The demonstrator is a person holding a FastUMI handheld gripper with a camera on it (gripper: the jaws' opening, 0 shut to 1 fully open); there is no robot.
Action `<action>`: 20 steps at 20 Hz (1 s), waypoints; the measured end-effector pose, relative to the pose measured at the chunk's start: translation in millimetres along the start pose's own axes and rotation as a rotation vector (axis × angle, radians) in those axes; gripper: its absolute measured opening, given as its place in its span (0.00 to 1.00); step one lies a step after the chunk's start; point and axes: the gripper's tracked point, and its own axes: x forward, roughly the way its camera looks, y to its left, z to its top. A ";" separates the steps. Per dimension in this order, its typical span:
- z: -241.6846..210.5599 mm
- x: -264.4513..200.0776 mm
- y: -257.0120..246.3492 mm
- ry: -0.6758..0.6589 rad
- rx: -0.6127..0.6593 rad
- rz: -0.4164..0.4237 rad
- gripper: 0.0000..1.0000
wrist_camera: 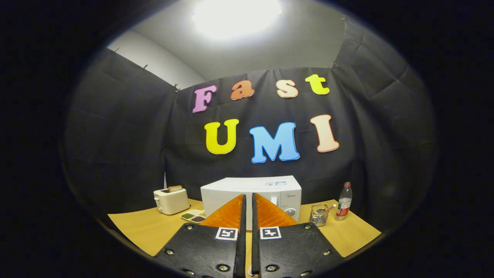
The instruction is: Open the microwave, put the food inside, and close the microwave door.
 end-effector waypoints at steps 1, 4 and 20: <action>3.2 -4.8 3.7 -0.007 -0.008 0.011 0.06; 4.6 -10.5 -10.0 -0.007 -0.056 -0.049 0.06; -14.9 -18.1 -41.1 0.130 -0.057 -0.233 0.98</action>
